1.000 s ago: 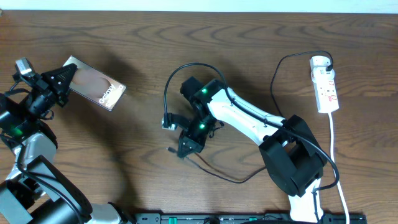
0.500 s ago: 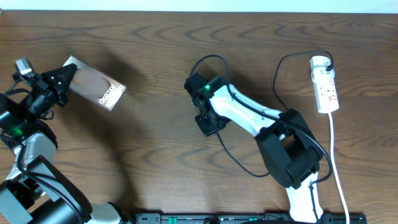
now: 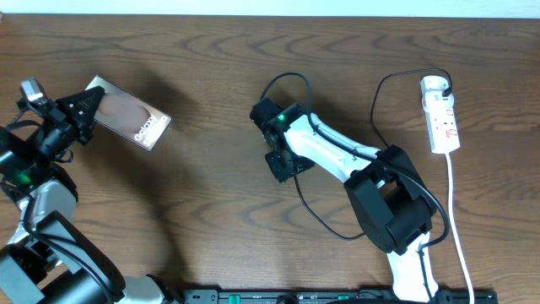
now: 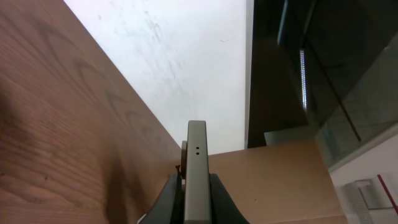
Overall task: Plug charger to phone and switch on socket
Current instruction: 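Raise the plug and point it toward the phone's bottom port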
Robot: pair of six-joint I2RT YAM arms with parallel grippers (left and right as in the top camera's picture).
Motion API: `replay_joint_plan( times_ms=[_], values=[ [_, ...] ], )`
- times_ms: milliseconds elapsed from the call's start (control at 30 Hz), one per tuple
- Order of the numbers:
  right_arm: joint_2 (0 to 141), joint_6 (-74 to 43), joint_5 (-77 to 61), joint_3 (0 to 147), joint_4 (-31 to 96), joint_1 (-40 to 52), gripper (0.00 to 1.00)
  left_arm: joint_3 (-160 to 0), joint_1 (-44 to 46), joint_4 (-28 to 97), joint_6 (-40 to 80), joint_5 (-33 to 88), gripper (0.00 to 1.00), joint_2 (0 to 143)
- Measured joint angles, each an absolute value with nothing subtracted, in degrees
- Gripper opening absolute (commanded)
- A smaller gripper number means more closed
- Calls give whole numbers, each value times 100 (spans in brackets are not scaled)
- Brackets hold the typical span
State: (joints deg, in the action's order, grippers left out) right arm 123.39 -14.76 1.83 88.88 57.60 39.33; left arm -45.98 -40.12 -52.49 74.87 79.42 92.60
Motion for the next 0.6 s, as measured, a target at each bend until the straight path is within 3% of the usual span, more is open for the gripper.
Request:
replay_joint_plan(
  times_ms=[200, 367, 600],
  values=[
    [12339, -1643, 183, 8888, 5680, 3920, 40, -4598, -4012, -5249, 7485, 7942, 7, 9260],
    [12339, -1815, 172, 8888, 5566, 3850, 16, -4598, -4012, -5249, 7474, 7942, 7, 9260],
    [12339, -1922, 193, 8890, 5555, 3745, 1, -4598, -4014, -5249, 7472, 7940, 7, 9260]
  ],
)
